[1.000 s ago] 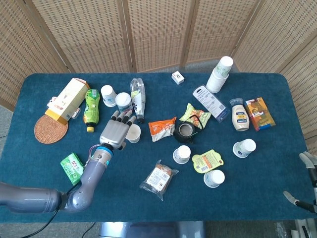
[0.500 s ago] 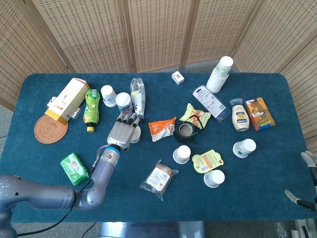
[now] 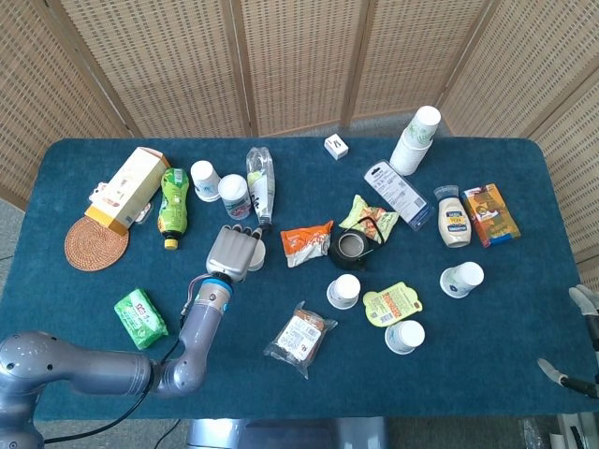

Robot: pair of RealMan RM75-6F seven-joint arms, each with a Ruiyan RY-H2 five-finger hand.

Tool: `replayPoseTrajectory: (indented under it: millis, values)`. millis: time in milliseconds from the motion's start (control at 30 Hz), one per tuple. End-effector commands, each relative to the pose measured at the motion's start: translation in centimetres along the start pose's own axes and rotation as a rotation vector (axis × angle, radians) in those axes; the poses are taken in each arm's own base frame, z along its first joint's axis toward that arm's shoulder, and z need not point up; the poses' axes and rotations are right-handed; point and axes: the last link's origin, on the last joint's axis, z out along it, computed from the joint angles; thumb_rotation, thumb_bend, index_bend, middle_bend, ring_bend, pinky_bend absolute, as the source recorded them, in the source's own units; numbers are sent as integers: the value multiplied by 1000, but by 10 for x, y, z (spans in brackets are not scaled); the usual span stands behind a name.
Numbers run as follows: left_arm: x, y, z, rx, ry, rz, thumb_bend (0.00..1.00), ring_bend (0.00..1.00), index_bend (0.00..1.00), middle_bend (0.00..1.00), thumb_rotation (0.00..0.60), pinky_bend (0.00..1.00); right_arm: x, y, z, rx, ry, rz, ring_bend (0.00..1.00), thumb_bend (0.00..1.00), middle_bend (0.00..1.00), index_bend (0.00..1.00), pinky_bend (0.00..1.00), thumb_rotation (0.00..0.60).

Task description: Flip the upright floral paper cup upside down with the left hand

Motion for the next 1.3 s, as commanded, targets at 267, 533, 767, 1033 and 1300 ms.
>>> replayPoseTrajectory:
  millis: [267, 533, 767, 1033, 1300]
  values:
    - [-6, -9, -15, -52, 24, -163, 335, 326, 208, 405, 600, 444, -2, -2, -1, 6, -7, -10, 0, 21, 0, 0, 0, 600]
    - [-25, -27, -37, -134, 41, -440, 329, 324, 207, 403, 600, 443, -6, -6, -1, 15, -15, -25, 0, 21, 0, 0, 0, 600]
    - [-56, -35, -37, -140, 18, -605, 326, 324, 208, 404, 600, 439, -8, -7, -1, 15, -18, -34, 0, 22, 0, 0, 0, 600]
    - [-79, -43, -35, -109, -12, -555, 325, 221, 184, 333, 600, 356, -8, -6, -1, 11, -18, -33, 0, 25, 0, 0, 0, 600]
    - [-69, -53, -42, -86, -8, -453, 325, 0, 92, 0, 600, 0, -9, -7, -1, 12, -19, -36, 0, 21, 0, 0, 0, 600]
